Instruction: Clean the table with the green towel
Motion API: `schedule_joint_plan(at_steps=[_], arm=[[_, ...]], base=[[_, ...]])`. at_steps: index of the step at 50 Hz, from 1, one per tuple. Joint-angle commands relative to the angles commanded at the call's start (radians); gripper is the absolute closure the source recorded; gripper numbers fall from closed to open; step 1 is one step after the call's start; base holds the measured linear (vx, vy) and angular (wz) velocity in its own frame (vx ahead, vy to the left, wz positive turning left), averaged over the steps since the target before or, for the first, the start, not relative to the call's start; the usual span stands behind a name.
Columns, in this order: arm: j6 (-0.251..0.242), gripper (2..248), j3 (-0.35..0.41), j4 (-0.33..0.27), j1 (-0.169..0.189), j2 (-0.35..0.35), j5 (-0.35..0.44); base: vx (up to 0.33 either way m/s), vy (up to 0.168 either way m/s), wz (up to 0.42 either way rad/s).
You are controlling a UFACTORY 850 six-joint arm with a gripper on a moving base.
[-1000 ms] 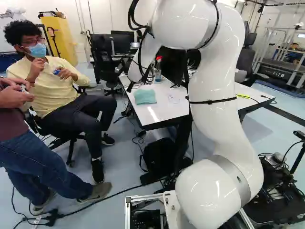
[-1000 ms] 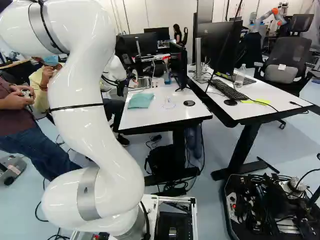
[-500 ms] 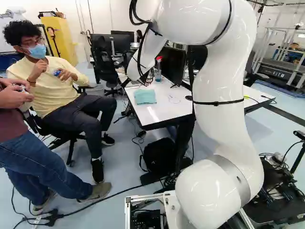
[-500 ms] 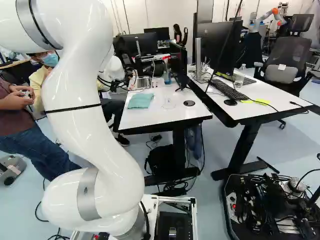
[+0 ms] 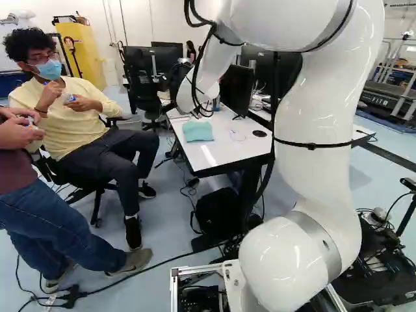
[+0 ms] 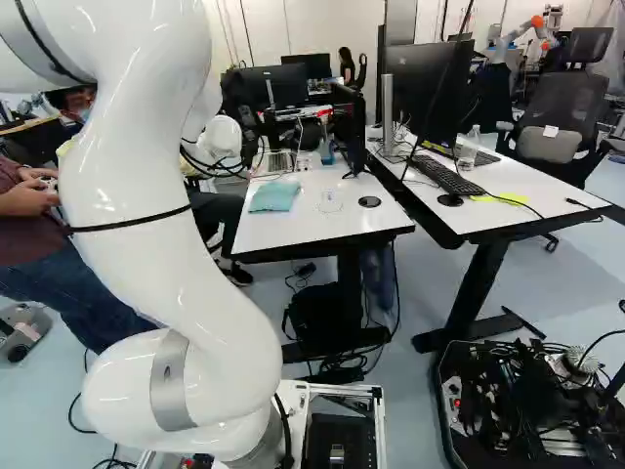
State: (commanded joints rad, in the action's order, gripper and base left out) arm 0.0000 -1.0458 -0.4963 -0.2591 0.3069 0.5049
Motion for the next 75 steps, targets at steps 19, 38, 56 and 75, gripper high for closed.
schedule_joint_plan(at_steps=[19, 38, 56, 75], arm=[[0.000, 3, 0.109, 0.072, 0.033, -0.057, 0.200], [0.000, 3, 0.219, 0.133, 0.072, -0.115, 0.336], [0.000, 3, 0.318, 0.142, 0.113, -0.166, 0.341], [0.000, 3, 0.406, 0.142, 0.163, -0.205, 0.341]], base=[[0.000, 0.000, 0.000], [0.000, 0.000, 0.000], [0.000, 0.000, 0.000], [0.000, 0.000, 0.000]])
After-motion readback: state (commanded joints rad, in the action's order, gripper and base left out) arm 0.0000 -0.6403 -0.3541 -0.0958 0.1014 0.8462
